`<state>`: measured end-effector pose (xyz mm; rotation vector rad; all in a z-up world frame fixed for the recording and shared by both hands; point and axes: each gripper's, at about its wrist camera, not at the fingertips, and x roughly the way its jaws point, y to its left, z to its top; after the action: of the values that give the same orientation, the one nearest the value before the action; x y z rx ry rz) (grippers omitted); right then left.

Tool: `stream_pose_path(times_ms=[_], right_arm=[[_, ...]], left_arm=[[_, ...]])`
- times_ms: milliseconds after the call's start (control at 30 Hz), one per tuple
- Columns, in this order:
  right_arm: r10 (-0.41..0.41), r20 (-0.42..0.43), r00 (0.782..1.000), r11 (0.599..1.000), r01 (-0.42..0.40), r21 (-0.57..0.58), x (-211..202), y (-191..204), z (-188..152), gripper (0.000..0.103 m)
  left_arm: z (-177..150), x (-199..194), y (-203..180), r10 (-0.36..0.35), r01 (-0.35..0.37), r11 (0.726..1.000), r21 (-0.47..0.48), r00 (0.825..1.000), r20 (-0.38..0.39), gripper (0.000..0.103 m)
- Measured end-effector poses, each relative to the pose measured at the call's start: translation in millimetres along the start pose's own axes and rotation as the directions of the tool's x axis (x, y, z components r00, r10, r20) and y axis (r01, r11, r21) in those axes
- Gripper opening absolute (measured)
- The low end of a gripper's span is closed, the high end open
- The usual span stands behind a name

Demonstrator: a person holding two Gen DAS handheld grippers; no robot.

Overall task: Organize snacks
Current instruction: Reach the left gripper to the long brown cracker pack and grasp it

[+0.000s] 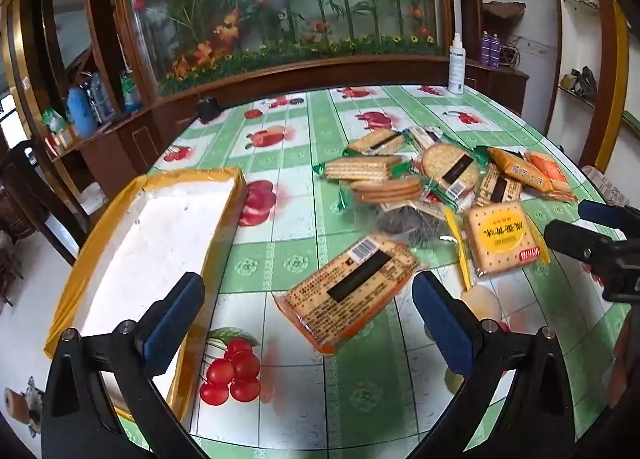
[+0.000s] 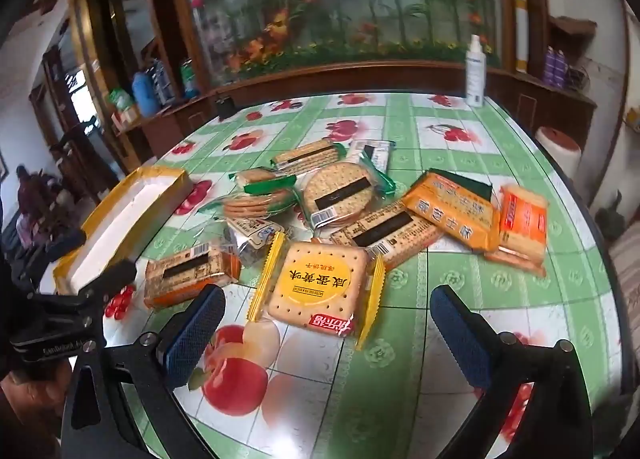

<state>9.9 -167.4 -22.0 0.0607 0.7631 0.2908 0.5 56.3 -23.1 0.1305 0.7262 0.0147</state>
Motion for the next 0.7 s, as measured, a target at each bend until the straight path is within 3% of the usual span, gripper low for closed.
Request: stream_pose_path(times_ms=[400,700], right_arm=[[-0.049,-0.088,0.995,0.999,0.051,0.019,28,6,-6,0.103],[-0.072,-0.103,0.992,0.997,0.076,0.035,33,2,-4,0.103]], left_arm=[[0,35,-30,-0.083,0.097,0.987,0.128,0.991,-0.106,0.103],[1,37,-36,-0.089,0.105,0.981,0.166,0.991,-0.102,0.103]])
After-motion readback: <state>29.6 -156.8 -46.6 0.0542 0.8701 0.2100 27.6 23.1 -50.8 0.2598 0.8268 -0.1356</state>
